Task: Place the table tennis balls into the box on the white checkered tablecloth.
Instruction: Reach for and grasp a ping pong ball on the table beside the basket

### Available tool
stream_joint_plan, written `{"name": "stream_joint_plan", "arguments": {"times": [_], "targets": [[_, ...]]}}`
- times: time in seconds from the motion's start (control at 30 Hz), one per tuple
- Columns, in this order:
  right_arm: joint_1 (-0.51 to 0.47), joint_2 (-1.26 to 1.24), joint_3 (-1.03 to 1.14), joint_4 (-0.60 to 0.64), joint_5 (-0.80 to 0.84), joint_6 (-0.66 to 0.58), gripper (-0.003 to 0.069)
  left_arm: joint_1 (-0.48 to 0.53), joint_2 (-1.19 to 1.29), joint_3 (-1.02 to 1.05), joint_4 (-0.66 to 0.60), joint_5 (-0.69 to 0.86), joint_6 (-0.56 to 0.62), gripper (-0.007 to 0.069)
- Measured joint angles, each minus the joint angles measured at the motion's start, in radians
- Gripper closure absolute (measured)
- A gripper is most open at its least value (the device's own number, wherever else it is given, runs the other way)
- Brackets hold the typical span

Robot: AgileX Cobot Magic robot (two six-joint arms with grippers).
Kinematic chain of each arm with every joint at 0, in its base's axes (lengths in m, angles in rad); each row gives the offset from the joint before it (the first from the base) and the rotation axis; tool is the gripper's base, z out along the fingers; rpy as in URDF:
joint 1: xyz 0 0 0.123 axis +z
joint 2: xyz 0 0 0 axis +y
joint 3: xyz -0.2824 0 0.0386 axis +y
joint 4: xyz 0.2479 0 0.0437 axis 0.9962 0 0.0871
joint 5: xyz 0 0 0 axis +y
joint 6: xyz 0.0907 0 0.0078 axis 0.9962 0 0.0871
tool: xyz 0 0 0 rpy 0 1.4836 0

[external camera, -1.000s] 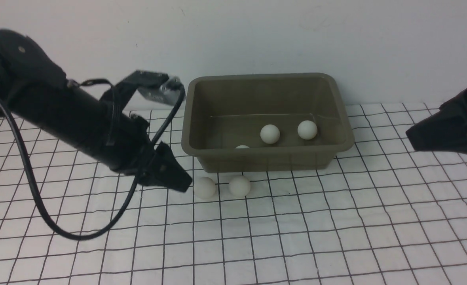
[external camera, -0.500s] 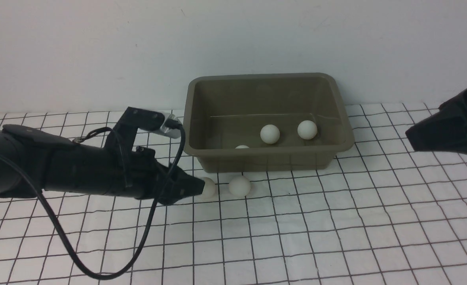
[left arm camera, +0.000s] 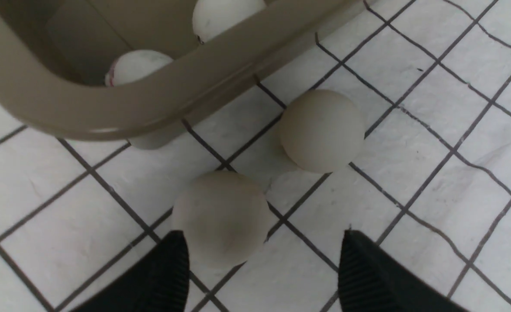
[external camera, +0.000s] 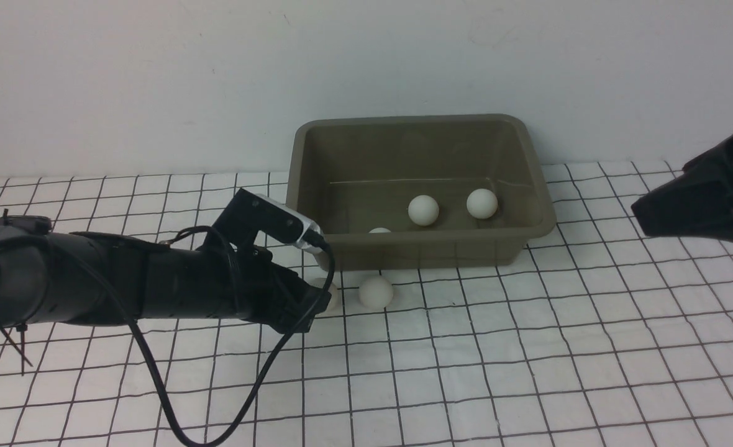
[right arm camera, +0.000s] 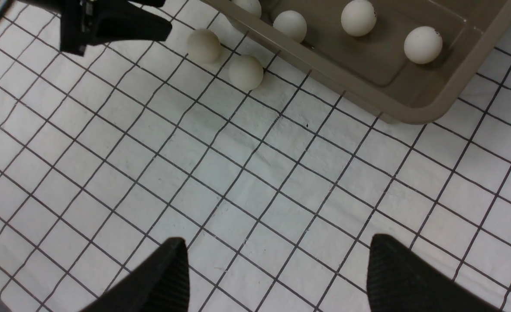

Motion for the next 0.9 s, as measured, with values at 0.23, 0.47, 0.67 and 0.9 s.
{"name": "stream_joint_plan", "arguments": {"times": [0.23,0.47,0.67,0.9], "targets": [[0.000,0.000,0.000,0.009,0.000,-0.002,0.0164,0.000,0.036,0.000,-0.003,0.045,0.002,0.0062],[0.000,0.000,0.000,0.018,-0.001,-0.003,0.0164,0.000,0.033,0.000,-0.003,0.101,-0.021,0.0041],[0.000,0.000,0.000,0.021,-0.001,-0.011,0.0164,0.000,-0.010,0.000,0.003,0.159,-0.048,0.0041],[0.000,0.000,0.000,0.021,-0.017,-0.014,0.0164,0.000,-0.093,0.000,0.139,0.447,-0.195,0.0041]]}}
